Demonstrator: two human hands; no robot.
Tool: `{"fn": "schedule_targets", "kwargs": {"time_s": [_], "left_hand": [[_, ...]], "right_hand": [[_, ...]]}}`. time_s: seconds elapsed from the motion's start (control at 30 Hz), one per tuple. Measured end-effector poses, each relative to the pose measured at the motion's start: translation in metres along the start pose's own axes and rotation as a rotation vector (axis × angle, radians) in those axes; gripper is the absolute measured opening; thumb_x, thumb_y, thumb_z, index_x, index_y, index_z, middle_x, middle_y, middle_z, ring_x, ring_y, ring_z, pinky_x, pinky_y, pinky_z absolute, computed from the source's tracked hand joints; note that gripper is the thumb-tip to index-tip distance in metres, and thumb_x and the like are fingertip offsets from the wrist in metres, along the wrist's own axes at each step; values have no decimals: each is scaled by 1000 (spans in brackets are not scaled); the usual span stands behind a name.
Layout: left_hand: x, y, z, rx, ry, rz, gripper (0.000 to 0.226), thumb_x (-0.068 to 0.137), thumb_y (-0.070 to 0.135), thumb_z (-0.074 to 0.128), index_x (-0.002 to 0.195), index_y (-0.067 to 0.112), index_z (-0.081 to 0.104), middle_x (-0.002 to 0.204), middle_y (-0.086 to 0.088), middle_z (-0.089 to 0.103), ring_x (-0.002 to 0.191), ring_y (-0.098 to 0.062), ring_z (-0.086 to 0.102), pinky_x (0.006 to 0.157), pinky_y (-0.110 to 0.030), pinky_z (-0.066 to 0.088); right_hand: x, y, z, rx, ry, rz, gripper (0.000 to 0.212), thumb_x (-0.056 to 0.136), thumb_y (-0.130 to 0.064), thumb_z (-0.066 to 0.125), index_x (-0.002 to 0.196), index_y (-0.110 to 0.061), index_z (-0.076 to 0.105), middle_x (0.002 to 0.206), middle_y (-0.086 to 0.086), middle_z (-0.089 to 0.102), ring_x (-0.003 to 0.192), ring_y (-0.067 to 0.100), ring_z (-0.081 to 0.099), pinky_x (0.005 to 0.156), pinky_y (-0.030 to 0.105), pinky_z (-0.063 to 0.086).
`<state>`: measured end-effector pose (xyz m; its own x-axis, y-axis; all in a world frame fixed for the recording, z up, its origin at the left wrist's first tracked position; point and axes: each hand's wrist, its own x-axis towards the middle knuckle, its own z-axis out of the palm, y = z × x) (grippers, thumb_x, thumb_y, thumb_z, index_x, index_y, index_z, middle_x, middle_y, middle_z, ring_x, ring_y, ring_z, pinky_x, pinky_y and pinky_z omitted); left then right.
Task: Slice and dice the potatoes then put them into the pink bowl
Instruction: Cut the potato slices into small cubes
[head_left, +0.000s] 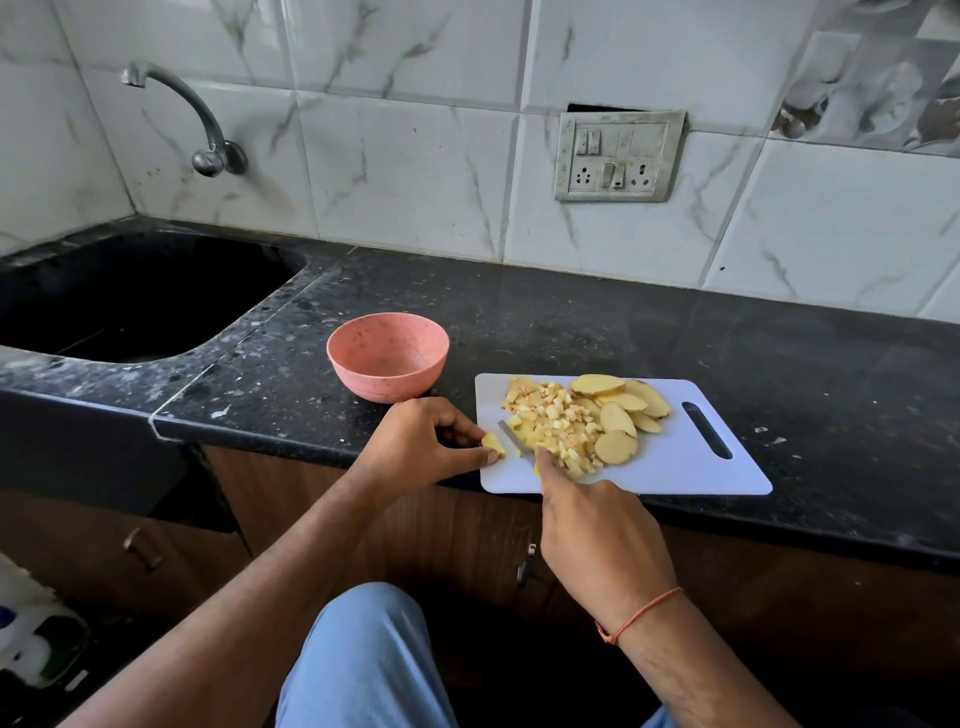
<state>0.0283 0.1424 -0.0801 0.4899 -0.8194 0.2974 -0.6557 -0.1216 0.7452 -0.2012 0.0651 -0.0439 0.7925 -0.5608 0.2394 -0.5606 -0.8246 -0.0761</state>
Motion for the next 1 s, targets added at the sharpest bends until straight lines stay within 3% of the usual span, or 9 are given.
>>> {"fn": "schedule_targets", "kwargs": {"time_s": [0.13, 0.3, 0.53, 0.83, 1.0], "left_hand": [[1, 0, -2, 0, -14, 4, 24, 74, 43, 96, 93, 34, 86, 90, 17, 75, 83, -6, 71, 70, -27, 58], [0, -1, -1, -12, 8, 18, 24, 73, 41, 96, 93, 33, 87, 89, 19, 75, 81, -7, 72, 70, -33, 60], [0, -2, 0, -1, 4, 39, 20, 75, 38, 96, 93, 35, 87, 89, 23, 73, 81, -7, 71, 69, -28, 58], [2, -5, 0, -5, 3, 22, 18, 76, 37, 96, 91, 33, 87, 88, 21, 75, 81, -6, 72, 73, -32, 59], [4, -2, 0, -18, -1, -32, 20, 73, 40, 97, 89, 32, 86, 88, 20, 77, 81, -4, 73, 77, -38, 62]], "right_hand": [[-2, -11, -5, 21, 10, -14, 57, 110, -26, 35, 165, -28, 21, 81, -4, 60, 67, 12, 51, 45, 22, 20], [-1, -16, -3, 53, 5, -12, 55, 110, -27, 35, 164, -28, 23, 84, -2, 64, 71, 12, 60, 53, 25, 41], [-3, -22, 0, -29, -46, -11, 60, 108, -23, 36, 165, -24, 18, 81, -1, 56, 68, 16, 51, 49, 24, 29], [9, -22, 3, -91, -106, -34, 64, 103, -15, 39, 164, -22, 19, 84, 4, 57, 70, 20, 48, 58, 34, 41], [14, -23, 3, -88, -131, -62, 64, 104, -15, 39, 164, -22, 18, 80, 3, 50, 70, 19, 48, 51, 32, 34]]}}
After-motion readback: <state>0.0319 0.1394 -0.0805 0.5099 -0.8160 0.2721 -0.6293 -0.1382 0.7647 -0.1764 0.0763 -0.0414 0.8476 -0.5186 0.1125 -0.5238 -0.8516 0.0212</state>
